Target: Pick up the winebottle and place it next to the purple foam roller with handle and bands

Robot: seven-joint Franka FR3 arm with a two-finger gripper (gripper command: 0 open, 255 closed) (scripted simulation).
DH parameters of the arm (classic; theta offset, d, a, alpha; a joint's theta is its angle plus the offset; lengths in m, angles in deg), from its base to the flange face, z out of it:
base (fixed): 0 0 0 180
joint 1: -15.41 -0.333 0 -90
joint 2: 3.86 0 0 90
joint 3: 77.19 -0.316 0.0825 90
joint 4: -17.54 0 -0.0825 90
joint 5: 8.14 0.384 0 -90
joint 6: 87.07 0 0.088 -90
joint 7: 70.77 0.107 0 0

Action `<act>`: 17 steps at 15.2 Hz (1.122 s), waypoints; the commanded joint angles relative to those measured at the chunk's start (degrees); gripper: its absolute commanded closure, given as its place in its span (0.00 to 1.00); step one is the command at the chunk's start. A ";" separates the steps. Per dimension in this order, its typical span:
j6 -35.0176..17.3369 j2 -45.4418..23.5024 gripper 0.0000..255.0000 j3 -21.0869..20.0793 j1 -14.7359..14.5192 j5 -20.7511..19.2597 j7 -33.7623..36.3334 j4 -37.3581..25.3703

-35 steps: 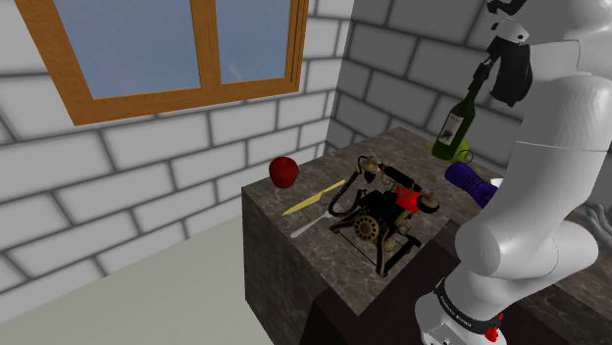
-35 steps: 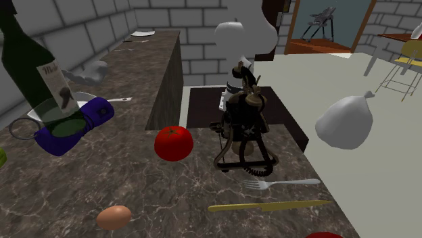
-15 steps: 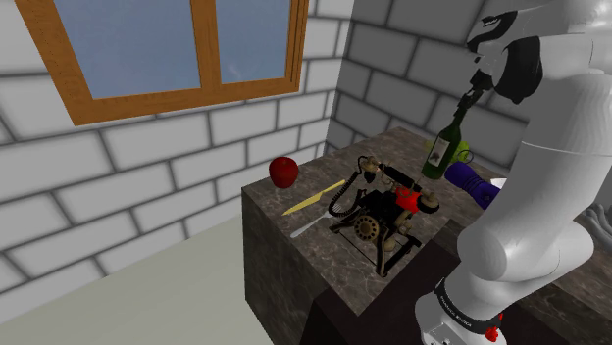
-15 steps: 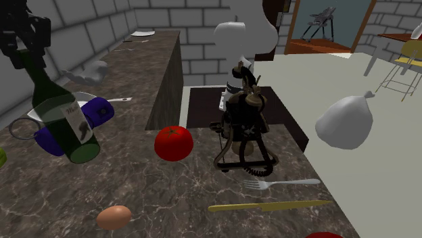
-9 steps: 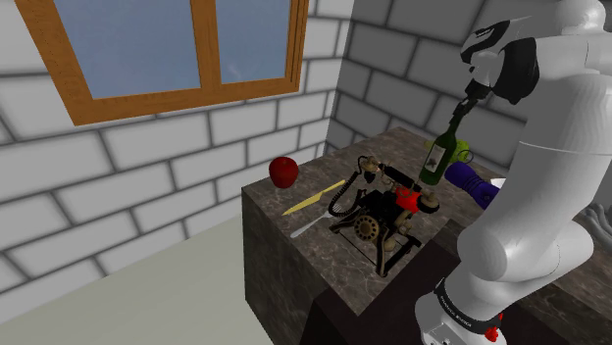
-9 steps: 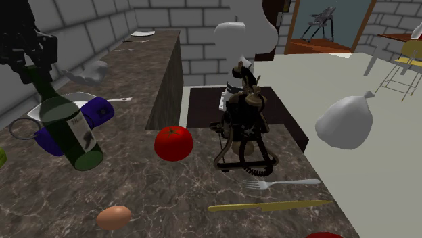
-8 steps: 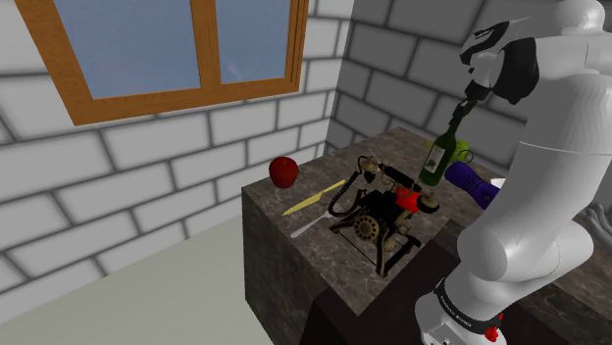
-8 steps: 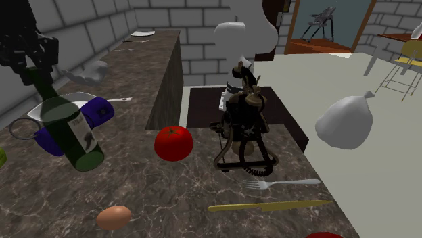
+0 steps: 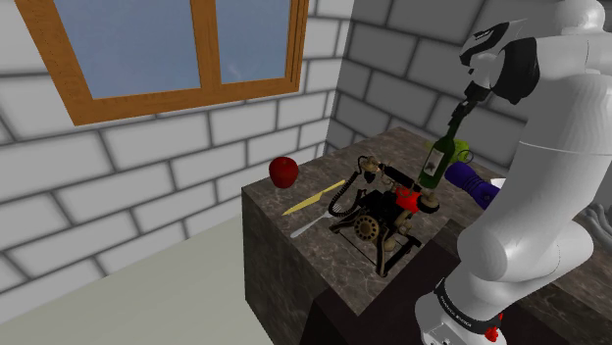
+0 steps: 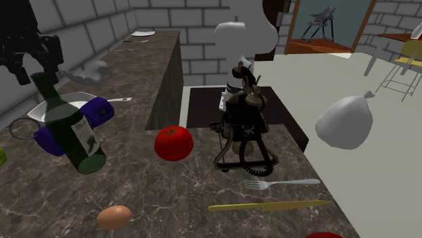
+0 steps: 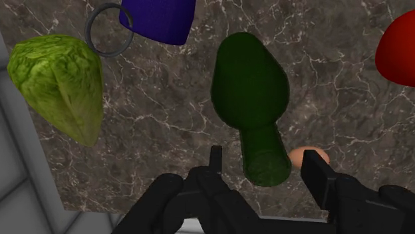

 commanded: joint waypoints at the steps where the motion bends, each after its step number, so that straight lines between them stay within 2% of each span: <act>1: -0.01 0.01 0.00 0.00 0.00 0.00 0.00 0.00; 5: -0.01 0.00 0.00 0.00 0.00 0.00 0.00 -0.01; 9: 6.47 1.47 0.00 0.73 0.47 -1.34 1.00 -5.41; 17: 6.47 1.47 0.00 0.73 0.47 -1.34 1.00 -5.41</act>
